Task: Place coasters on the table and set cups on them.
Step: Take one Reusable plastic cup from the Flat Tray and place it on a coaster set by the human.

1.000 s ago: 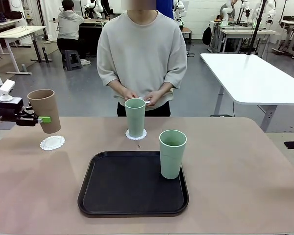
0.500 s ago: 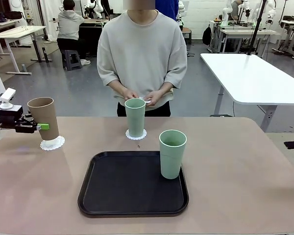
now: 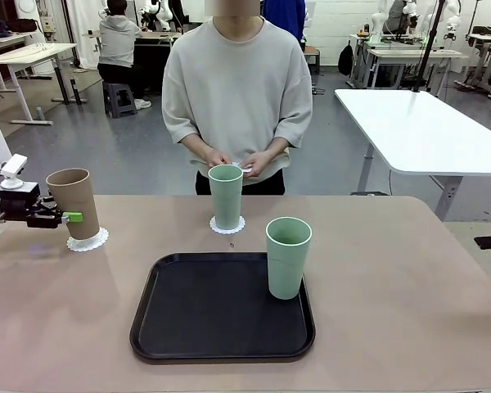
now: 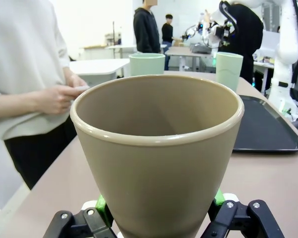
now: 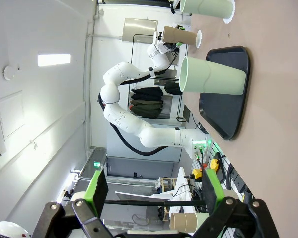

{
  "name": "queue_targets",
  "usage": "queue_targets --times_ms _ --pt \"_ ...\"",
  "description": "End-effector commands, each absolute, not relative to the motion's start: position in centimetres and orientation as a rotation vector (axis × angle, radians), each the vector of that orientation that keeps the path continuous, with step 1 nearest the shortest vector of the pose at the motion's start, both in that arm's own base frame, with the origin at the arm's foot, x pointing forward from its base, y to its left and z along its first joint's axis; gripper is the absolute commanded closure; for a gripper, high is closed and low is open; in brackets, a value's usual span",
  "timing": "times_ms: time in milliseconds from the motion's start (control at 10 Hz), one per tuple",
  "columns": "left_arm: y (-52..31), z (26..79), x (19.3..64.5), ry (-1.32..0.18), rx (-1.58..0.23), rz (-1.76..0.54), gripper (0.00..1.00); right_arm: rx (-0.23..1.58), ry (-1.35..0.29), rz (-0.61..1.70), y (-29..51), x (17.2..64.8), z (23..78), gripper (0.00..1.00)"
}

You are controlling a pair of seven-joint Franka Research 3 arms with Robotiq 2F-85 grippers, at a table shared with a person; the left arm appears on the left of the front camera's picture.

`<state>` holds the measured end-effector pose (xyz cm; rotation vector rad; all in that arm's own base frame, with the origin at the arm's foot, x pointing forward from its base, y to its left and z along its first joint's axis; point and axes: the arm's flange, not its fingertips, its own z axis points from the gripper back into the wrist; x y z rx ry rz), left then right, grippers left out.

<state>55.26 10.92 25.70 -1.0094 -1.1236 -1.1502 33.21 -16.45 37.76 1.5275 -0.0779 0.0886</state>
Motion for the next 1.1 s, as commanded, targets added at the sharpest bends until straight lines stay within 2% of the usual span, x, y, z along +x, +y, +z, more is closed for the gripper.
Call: queue_targets --times_ms 0,1000 --pt "11.2 25.7 55.4 -1.137 -1.018 -1.194 0.15 1.539 -0.083 0.094 -16.4 33.2 37.9 0.00" --pt "11.5 24.4 55.5 -1.102 -1.045 -1.168 0.15 1.539 -0.083 0.094 -16.4 33.2 37.9 0.00"
